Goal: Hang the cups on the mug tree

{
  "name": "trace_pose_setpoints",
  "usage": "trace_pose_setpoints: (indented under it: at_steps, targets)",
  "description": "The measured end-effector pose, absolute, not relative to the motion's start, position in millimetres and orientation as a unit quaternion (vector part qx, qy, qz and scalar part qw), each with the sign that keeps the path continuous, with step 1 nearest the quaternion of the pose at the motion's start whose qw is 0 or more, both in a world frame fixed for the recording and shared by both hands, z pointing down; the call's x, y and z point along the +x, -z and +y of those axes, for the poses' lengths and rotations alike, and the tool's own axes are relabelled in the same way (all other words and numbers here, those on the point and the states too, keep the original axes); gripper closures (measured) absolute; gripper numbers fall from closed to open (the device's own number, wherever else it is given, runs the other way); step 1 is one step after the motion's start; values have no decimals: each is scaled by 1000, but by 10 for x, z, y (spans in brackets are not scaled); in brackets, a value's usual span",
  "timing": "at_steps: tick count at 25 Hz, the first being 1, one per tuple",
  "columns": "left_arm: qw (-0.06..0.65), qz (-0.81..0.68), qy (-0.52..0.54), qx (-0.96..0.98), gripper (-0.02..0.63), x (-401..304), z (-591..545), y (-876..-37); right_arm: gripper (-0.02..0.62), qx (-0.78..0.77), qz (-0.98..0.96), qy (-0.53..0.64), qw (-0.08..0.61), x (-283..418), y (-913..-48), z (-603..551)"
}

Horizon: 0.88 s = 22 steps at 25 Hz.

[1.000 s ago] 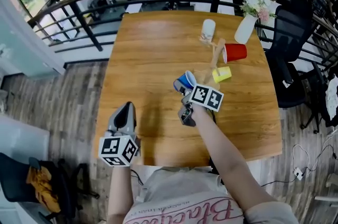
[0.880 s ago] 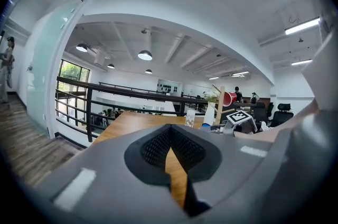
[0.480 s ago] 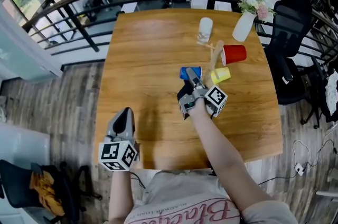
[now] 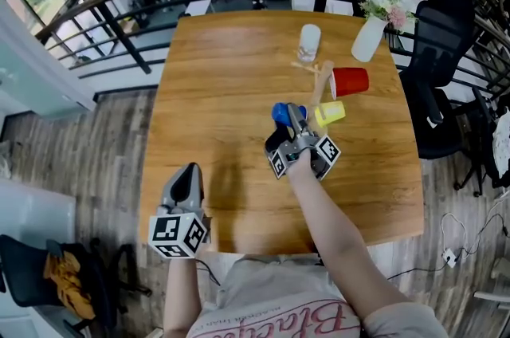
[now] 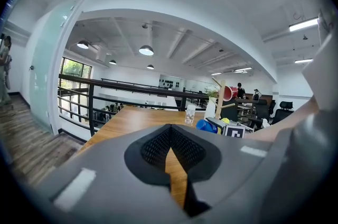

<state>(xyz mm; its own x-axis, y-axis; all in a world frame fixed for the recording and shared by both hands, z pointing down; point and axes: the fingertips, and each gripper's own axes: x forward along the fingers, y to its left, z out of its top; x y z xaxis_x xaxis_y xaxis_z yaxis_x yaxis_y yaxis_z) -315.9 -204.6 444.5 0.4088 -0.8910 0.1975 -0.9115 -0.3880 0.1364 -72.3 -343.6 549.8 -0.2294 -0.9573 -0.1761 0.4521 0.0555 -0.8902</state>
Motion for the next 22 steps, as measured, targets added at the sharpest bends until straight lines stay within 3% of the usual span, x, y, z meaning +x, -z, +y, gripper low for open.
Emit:
trace_pose_setpoints:
  at_steps: [3, 11, 15, 19, 22]
  targets:
    - [115, -546, -46, 829, 595, -3134, -1994, -4452, 192, -269, 492, 631, 535, -768, -5508, -3362]
    - [121, -542, -39, 831, 597, -2805, -1930, -4452, 188, -319, 663, 595, 325, -927, -5448, -2977]
    - [123, -532, -32, 837, 596, -2503, -1928, -4428, 341, -337, 733, 543, 234, -786, -5340, -2694]
    - [122, -519, -22, 846, 597, -2193, -1936, -4404, 567, -379, 794, 451, 149, -491, -5176, -2461]
    - [122, -510, -16, 852, 597, -2003, -1935, -4403, 592, -402, 834, 368, 85, -316, -5018, -2314]
